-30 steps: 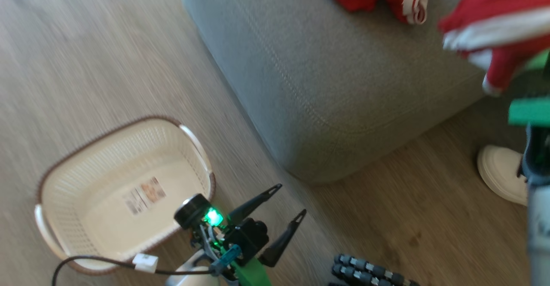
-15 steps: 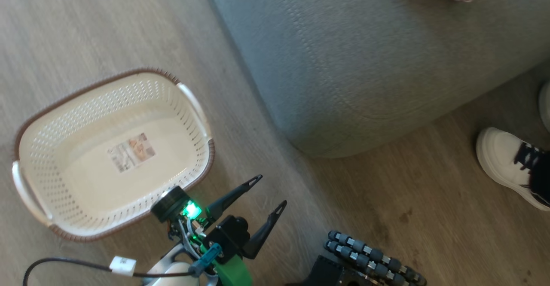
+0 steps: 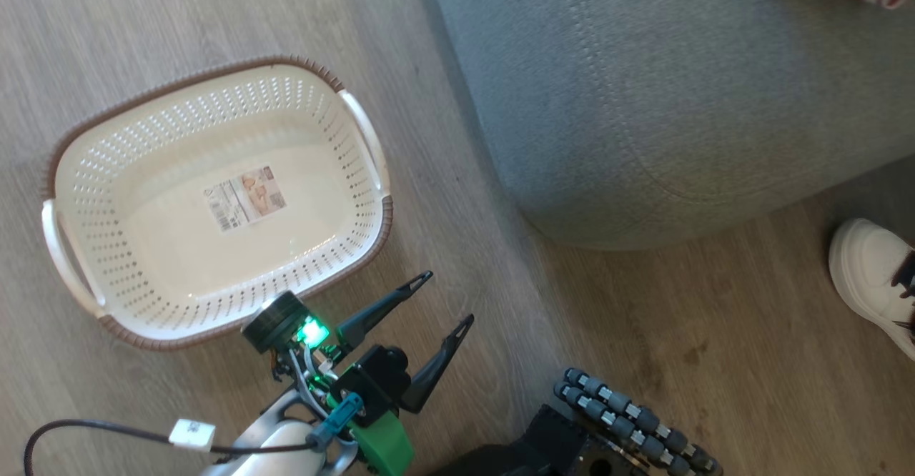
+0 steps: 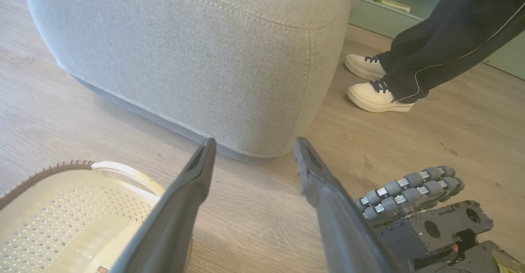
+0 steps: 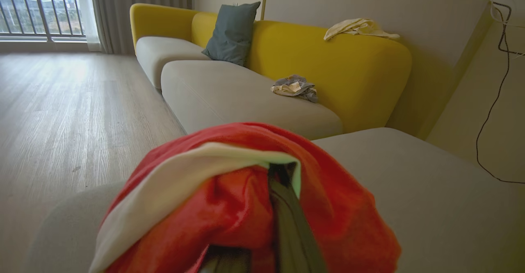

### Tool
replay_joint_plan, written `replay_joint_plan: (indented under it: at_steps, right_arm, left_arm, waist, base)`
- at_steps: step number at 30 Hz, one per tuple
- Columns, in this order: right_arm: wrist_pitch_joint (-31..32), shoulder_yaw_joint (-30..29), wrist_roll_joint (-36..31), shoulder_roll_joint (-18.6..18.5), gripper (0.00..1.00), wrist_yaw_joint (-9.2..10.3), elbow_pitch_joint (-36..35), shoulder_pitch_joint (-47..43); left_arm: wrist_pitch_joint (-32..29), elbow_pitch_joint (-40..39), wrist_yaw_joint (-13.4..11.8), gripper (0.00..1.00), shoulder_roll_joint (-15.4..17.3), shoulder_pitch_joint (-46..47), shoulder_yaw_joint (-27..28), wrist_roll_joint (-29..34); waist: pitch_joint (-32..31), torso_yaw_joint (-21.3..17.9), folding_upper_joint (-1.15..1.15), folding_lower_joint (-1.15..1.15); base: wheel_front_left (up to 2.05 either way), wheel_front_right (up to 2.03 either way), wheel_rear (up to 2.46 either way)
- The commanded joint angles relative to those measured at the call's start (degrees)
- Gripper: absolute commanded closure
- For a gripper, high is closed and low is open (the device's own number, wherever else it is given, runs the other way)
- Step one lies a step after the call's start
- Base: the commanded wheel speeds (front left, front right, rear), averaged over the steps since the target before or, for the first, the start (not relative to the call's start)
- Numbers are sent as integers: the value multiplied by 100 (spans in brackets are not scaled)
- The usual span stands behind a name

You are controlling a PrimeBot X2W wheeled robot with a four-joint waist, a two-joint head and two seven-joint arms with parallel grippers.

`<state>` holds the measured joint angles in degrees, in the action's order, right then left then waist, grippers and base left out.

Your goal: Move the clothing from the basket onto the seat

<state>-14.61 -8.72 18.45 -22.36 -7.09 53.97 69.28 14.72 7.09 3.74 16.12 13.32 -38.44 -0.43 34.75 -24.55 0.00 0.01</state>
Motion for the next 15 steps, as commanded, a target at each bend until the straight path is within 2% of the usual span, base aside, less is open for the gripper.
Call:
replay_joint_plan:
  at_steps: [1,6,15]
  right_arm:
    - [43,120,-49,-150,100,-40,107,180]
    - [335,545,49,19,100,-40,858,399]
    - [572,987,404,253,100,-40,1524,361]
  left_arm:
    - [28,-199,-48,0,22,63,132,43]
    - [28,-210,-75,0,14,116,113,33]
    - [28,-212,-111,0,3,243,127,-27]
  waist:
    - [97,77,0,-1]
    - [187,154,0,-1]
    - [241,228,0,-1]
  base:
    - [0,0,0]
    - [0,0,0]
    - [0,0,0]
